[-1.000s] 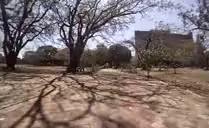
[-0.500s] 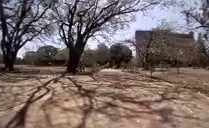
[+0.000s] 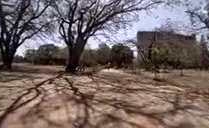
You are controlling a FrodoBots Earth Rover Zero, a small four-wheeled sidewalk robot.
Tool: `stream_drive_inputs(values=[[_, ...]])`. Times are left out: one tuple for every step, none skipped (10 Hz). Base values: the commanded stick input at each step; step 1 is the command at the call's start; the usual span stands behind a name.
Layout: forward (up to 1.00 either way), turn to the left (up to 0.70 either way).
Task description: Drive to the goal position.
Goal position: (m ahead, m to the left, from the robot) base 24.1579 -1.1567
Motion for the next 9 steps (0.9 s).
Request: stream_drive_inputs(values=[[0.70,0.00],[0.70,0.00],[0.70,0.00],[0.70,-0.17],[0.70,-0.20],[0.70,-0.12],[0.70,-0.03],[0.70,0.00],[0.70,0.00]])
